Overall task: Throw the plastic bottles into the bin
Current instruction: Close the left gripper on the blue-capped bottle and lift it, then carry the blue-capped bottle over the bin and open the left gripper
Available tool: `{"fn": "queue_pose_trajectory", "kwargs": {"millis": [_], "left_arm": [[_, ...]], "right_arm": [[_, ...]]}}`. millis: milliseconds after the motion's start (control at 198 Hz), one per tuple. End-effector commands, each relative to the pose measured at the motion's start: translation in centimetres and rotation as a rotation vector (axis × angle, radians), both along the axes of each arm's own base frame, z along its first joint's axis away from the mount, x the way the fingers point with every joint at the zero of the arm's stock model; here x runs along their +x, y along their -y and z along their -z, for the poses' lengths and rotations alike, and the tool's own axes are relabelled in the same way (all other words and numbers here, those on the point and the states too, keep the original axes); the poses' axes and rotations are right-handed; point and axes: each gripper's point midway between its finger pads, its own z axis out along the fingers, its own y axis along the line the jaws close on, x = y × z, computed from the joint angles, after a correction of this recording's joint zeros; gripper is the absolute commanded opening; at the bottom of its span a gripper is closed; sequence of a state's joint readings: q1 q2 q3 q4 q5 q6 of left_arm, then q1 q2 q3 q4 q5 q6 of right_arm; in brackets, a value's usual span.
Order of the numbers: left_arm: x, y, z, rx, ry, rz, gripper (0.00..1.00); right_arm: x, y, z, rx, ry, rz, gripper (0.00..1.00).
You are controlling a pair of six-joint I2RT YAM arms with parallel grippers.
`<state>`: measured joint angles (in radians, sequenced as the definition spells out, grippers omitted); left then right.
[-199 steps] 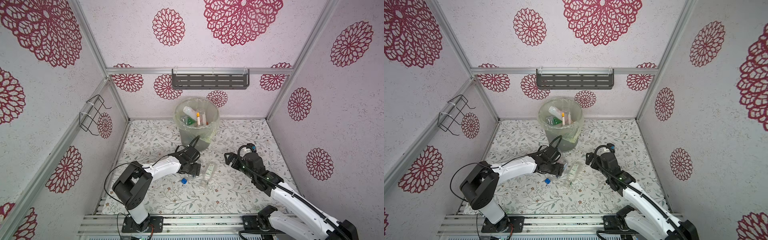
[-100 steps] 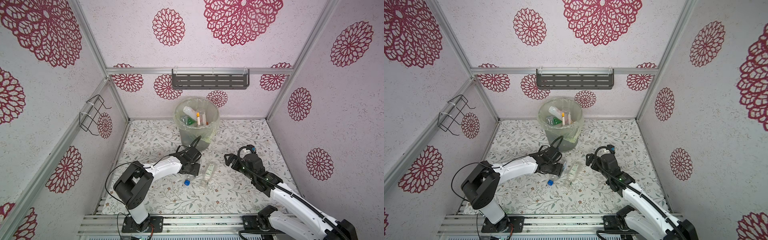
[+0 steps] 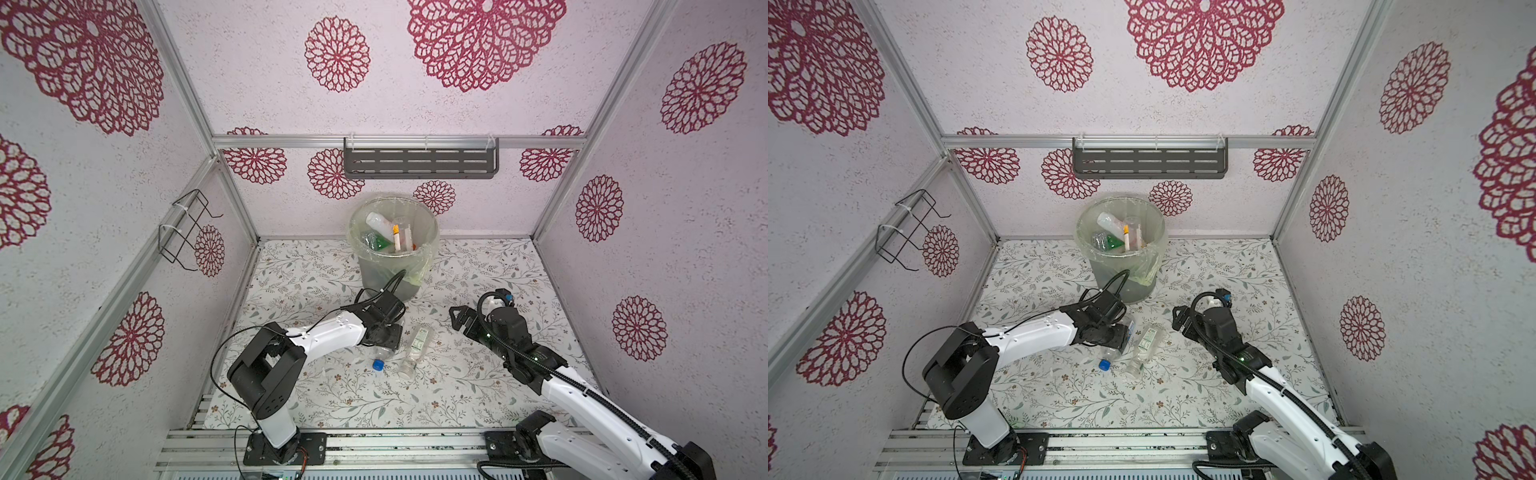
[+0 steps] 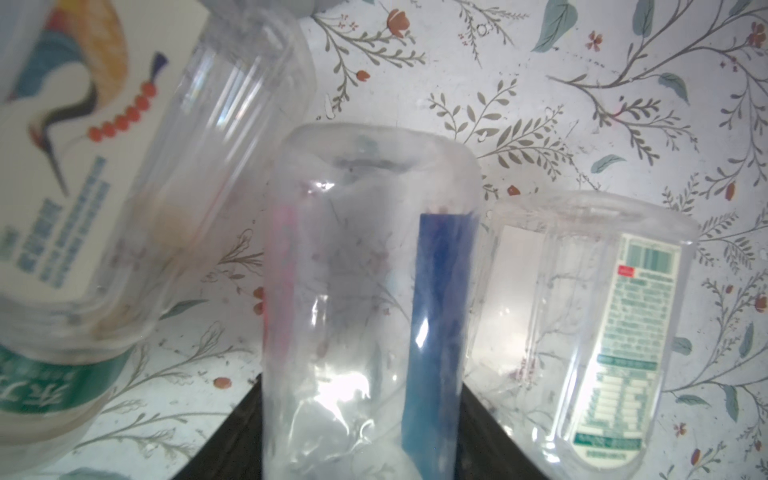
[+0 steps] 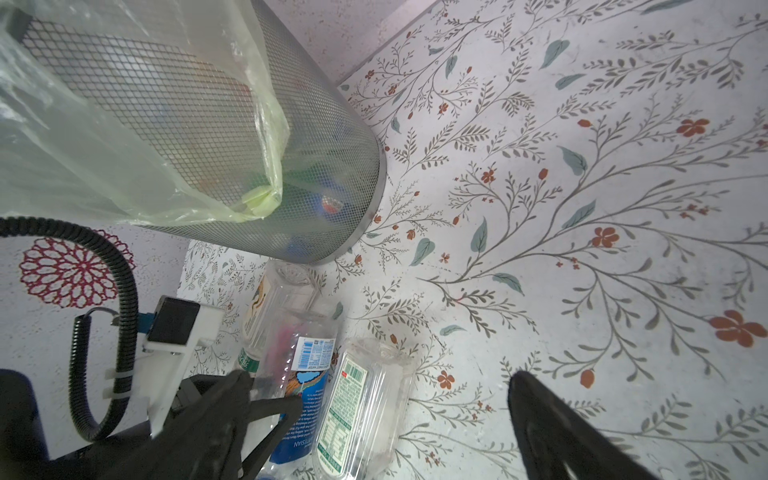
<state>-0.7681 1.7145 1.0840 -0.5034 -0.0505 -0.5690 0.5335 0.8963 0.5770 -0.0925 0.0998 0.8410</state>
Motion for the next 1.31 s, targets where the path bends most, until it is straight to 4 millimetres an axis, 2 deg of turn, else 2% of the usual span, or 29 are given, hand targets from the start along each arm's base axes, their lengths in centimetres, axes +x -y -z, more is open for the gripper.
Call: {"fn": "queue_pose_trajectory", "kwargs": {"millis": [0,253,500,702,1046,1309], "left_arm": [[0.2,1.2,-2.5,-0.053,0.042,0.024,0.63],[0.2,1.5,-4.5,-0.097,0.066,0.013,0.62],[-0.2,2.4,-7.9,-0.196,0.103,0.014,0.61],[-0.5,2.0,-10.1,-0.245,0.132,-0.01,0.61],[-1.4,0.5,-11.9,-0.292,0.169,-0.059,0.6],[-3.1,-2.0,-10.3,-0.288,0.165,-0.119,0.59]], "right_arm": [[0.1,0.1,-1.2,0.035,0.031,0.01,0.99],[0.1,0.2,-1.1,0.035,0.031,0.014,0.99],[0.1,0.4,-1.1,0.031,0.031,0.02,0.99],[0.1,0.4,-1.1,0.037,0.028,0.021,0.99],[0.0,0.2,-0.9,0.053,0.023,0.015,0.99],[-0.2,0.6,-1.0,0.037,0.022,0.024,0.99]]}}
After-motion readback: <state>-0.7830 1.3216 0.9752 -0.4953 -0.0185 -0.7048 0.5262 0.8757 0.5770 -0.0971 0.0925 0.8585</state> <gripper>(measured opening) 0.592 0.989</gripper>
